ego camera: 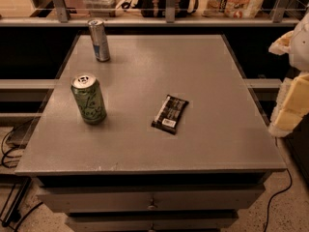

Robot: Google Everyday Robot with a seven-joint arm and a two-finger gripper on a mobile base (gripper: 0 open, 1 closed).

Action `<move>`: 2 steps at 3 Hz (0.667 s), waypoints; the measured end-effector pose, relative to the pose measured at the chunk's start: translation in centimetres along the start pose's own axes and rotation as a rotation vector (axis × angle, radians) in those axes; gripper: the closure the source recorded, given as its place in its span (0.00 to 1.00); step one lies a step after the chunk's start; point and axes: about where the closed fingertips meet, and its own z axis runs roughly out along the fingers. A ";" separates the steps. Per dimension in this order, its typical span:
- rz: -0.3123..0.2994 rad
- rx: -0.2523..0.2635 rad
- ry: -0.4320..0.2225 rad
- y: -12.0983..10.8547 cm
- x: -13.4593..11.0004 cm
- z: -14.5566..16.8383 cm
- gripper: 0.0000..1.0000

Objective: Knock green can over

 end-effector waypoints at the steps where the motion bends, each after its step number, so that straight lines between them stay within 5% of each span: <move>1: 0.000 0.000 0.000 0.0 0.0 0.0 0.00; 2: 0.000 0.000 -0.002 0.0 0.0 0.0 0.00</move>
Offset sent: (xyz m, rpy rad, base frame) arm 0.0135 0.0207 -0.0050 0.1625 -0.0098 0.0585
